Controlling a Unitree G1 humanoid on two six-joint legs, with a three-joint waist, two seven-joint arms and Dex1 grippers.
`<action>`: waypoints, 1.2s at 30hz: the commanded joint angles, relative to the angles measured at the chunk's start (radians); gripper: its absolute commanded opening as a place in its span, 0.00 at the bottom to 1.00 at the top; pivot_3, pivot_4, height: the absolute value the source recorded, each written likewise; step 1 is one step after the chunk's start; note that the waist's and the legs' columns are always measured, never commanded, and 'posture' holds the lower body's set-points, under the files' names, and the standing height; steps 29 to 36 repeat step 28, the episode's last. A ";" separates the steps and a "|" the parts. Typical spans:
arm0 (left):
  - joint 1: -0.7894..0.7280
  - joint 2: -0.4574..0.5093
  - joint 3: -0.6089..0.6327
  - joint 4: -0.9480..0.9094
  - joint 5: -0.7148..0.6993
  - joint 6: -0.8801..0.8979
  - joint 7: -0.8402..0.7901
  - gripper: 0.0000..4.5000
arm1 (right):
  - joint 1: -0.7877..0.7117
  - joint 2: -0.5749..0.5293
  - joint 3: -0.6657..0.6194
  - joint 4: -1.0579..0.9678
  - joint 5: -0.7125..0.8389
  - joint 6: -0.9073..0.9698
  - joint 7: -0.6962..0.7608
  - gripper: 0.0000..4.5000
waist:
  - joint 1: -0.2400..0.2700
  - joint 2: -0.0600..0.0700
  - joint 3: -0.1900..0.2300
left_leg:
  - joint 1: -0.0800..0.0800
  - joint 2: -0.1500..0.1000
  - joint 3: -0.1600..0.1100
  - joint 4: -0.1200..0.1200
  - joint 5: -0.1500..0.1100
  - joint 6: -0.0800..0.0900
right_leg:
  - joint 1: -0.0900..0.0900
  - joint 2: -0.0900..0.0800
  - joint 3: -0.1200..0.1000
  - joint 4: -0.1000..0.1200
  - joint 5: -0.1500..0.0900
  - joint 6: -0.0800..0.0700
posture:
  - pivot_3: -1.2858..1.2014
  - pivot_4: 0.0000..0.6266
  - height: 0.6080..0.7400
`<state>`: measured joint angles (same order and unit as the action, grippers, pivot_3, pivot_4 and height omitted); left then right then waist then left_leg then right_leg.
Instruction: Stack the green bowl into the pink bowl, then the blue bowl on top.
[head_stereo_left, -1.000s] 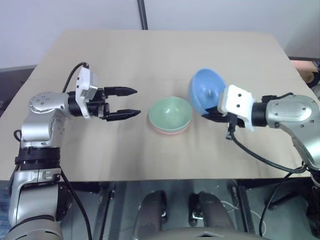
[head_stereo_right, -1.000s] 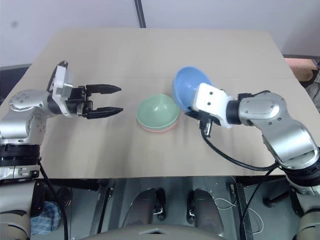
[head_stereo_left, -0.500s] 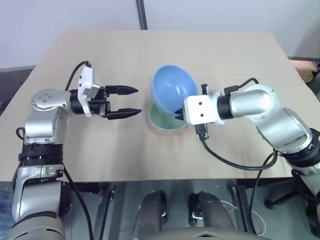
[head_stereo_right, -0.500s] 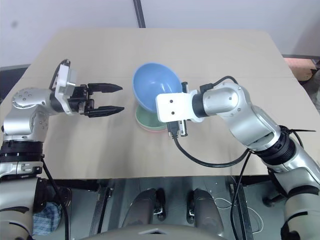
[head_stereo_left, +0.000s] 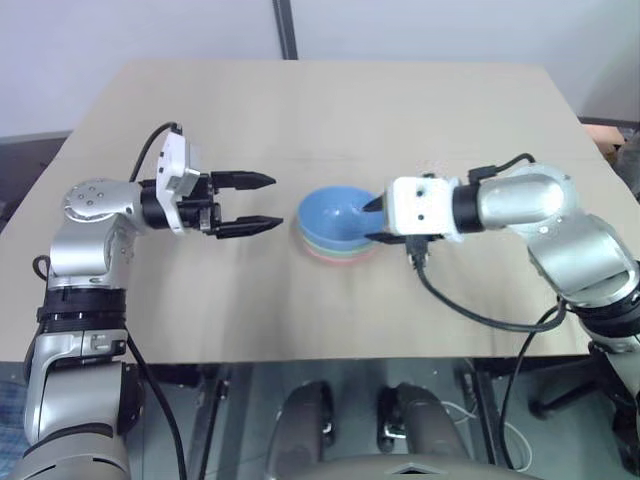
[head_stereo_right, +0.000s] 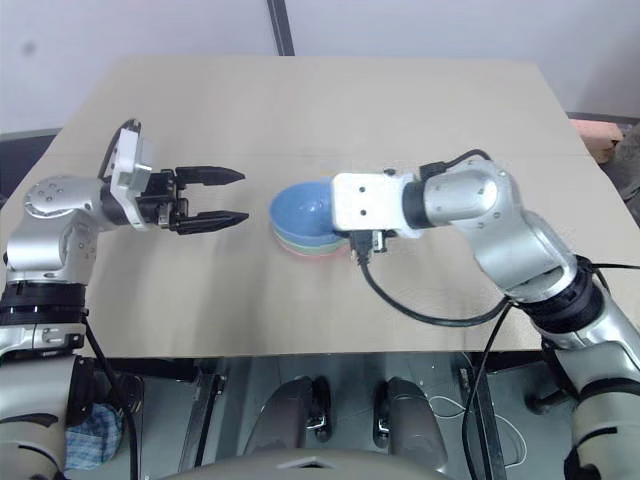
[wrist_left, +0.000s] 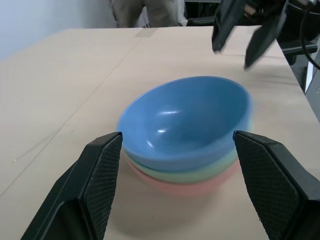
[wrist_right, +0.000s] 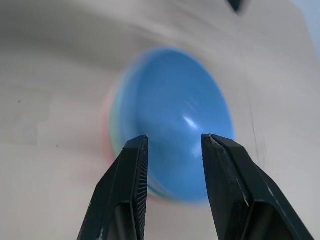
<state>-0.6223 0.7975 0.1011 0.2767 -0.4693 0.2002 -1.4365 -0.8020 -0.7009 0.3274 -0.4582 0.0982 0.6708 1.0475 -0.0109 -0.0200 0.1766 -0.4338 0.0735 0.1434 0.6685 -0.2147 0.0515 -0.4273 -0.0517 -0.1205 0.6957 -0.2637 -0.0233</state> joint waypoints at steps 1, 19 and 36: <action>0.016 0.028 0.023 -0.062 -0.006 0.039 0.028 0.84 | 0.024 -0.012 -0.193 -0.063 0.124 0.135 -0.026 0.43 | 0.000 0.000 0.000 | 0.000 0.000 0.000 0.000 0.000 0.000 | 0.000 0.000 0.000 0.000 0.000 0.000 | 0.52 0.24 1.00; 0.144 0.039 0.075 -0.192 0.007 0.079 0.225 0.84 | 0.513 -0.150 -0.753 -0.030 0.488 0.098 0.060 0.43 | -0.001 0.000 0.000 | 0.002 0.000 -0.001 -0.001 -0.001 0.001 | 0.001 -0.001 0.000 -0.001 0.000 0.000 | 0.52 0.24 1.00; 0.165 0.045 0.067 -0.218 0.035 0.067 0.251 0.84 | 0.573 -0.190 -0.752 0.032 0.520 0.018 0.083 0.43 | 0.001 0.000 0.000 | 0.002 0.000 -0.001 -0.001 -0.003 0.004 | 0.002 0.000 0.000 -0.001 0.000 0.001 | 0.52 0.24 1.00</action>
